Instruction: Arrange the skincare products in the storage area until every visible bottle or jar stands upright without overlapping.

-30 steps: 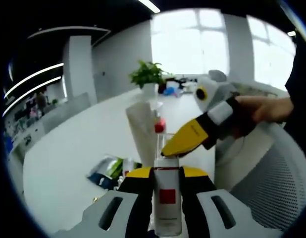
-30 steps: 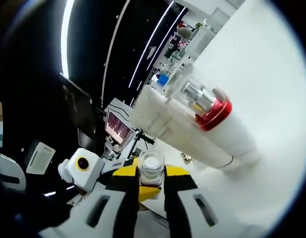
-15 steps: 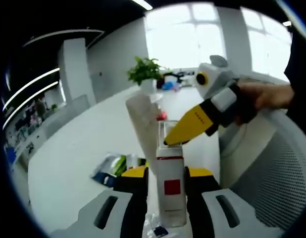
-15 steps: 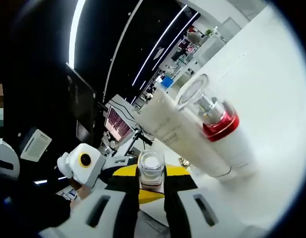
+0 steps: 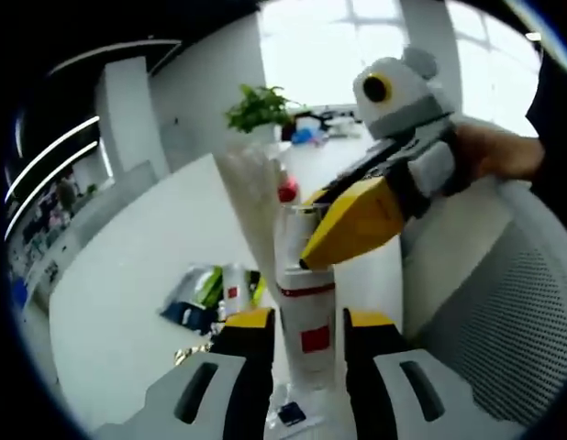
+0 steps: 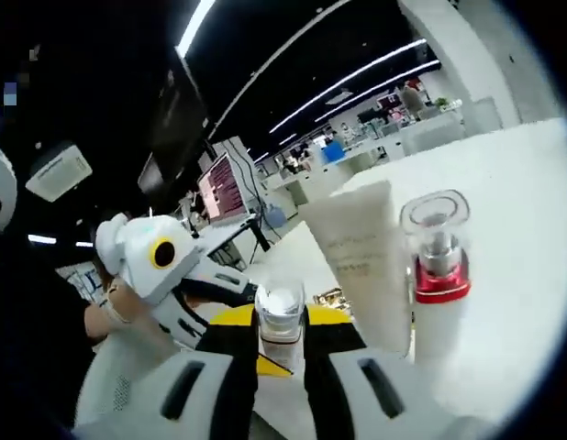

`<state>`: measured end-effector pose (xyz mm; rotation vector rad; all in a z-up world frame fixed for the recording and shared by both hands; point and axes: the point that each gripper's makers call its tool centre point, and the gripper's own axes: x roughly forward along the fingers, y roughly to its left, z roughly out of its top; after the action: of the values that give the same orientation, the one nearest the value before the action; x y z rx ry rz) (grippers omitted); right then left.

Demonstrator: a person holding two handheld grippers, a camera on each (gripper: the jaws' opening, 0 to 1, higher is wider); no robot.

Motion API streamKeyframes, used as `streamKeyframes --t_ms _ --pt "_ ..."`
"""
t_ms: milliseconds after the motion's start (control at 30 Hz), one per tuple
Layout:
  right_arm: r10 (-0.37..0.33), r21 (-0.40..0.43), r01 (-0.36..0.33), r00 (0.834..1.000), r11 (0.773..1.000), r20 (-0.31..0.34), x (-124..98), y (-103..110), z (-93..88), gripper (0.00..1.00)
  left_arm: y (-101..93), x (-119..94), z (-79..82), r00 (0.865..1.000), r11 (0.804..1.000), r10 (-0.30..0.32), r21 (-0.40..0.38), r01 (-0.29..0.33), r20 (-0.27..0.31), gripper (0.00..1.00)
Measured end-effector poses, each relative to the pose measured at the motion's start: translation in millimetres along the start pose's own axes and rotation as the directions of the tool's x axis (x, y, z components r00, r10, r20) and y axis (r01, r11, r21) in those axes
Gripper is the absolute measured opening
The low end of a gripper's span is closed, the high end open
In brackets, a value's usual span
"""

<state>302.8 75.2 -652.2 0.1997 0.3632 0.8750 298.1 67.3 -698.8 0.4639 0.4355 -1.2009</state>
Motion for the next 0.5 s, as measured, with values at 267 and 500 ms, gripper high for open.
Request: streamKeyframes --t_ms 267,500 --pt "0.022 -0.231 -0.041 0.996 0.972 -0.083 6 12 -9.0 0.17 -2.9 1 -6.4 0.999 1.000 -0.011 0.028 0.012 -0.038 0.23" --pt "0.011 -0.377 -0.063 0.990 0.924 -0.138 9 18 -16.1 0.17 -4.2 3 -11.2 0.998 0.999 -0.019 0.047 0.022 -0.063 0.22"
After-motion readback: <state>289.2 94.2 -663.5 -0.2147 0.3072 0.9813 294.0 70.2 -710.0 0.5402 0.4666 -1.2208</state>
